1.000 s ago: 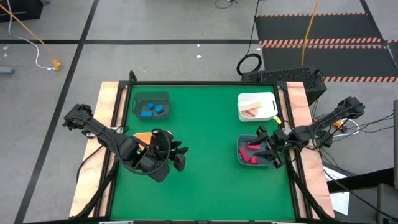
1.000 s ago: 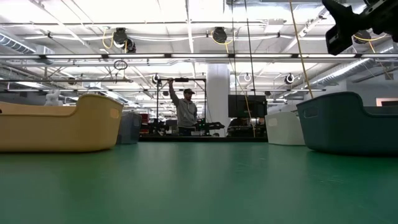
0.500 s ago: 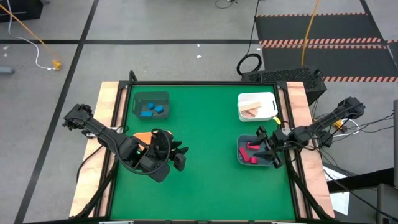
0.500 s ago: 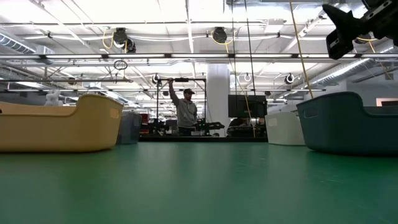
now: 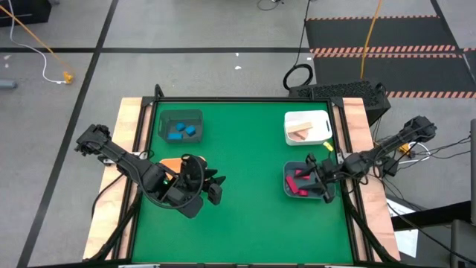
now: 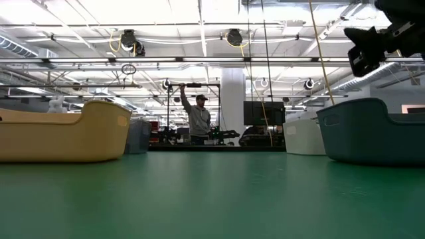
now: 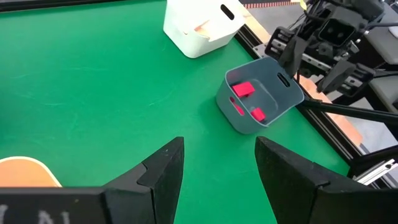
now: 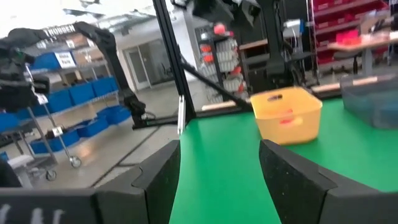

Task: Sort & place blocks by color
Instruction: Return to Home Position

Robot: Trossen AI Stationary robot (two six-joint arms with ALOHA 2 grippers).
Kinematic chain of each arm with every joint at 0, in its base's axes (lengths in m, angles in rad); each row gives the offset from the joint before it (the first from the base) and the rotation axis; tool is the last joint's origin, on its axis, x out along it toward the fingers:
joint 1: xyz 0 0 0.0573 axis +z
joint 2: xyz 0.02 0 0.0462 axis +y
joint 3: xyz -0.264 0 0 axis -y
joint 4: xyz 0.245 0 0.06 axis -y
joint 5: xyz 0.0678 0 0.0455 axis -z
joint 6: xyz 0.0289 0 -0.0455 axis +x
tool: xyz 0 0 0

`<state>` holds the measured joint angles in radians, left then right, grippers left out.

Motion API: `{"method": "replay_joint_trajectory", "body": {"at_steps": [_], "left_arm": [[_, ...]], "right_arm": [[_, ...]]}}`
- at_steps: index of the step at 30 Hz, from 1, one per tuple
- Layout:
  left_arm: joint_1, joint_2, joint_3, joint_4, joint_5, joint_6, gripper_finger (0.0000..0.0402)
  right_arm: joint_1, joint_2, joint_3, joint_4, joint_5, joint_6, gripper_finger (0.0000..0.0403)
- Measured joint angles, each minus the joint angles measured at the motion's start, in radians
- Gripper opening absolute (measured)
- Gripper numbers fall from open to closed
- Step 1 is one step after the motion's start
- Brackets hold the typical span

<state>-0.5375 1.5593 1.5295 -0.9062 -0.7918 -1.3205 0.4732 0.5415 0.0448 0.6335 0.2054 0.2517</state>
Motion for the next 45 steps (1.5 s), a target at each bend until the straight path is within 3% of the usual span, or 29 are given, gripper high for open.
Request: {"method": "replay_joint_trajectory", "body": {"at_steps": [7, 24, 29, 33, 36, 42, 45], "left_arm": [[0.0, 0.0, 0.0, 0.0, 0.013, 0.008, 0.0198], [0.003, 0.0, 0.0, -0.002, 0.013, 0.139, 0.0198], [0.024, 0.0, 0.0, 0.016, 0.017, 0.052, 0.0198], [0.032, 0.0, 0.0, 0.055, 0.042, 0.266, 0.0198], [0.077, 0.0, 0.0, 0.056, 0.102, 0.359, 0.0198], [0.207, 0.0, 0.0, 0.055, 0.368, 0.572, 0.0198], [0.273, 0.001, 0.0, 0.053, 0.429, 0.682, 0.0198]], "right_arm": [[0.0, 0.0, -0.001, -0.13, 0.0, 0.095, 0.021], [0.0, 0.0, -0.001, -0.131, 0.002, 0.138, 0.021], [0.0, 0.0, -0.002, -0.131, 0.002, 0.138, 0.021], [0.0, 0.0, -0.002, -0.131, 0.002, 0.137, 0.021], [0.0, 0.0, -0.002, -0.131, 0.002, 0.137, 0.021], [0.0, 0.0, -0.002, -0.131, 0.002, 0.137, 0.021], [0.0, 0.0, -0.002, -0.131, 0.002, 0.137, 0.021]]}}
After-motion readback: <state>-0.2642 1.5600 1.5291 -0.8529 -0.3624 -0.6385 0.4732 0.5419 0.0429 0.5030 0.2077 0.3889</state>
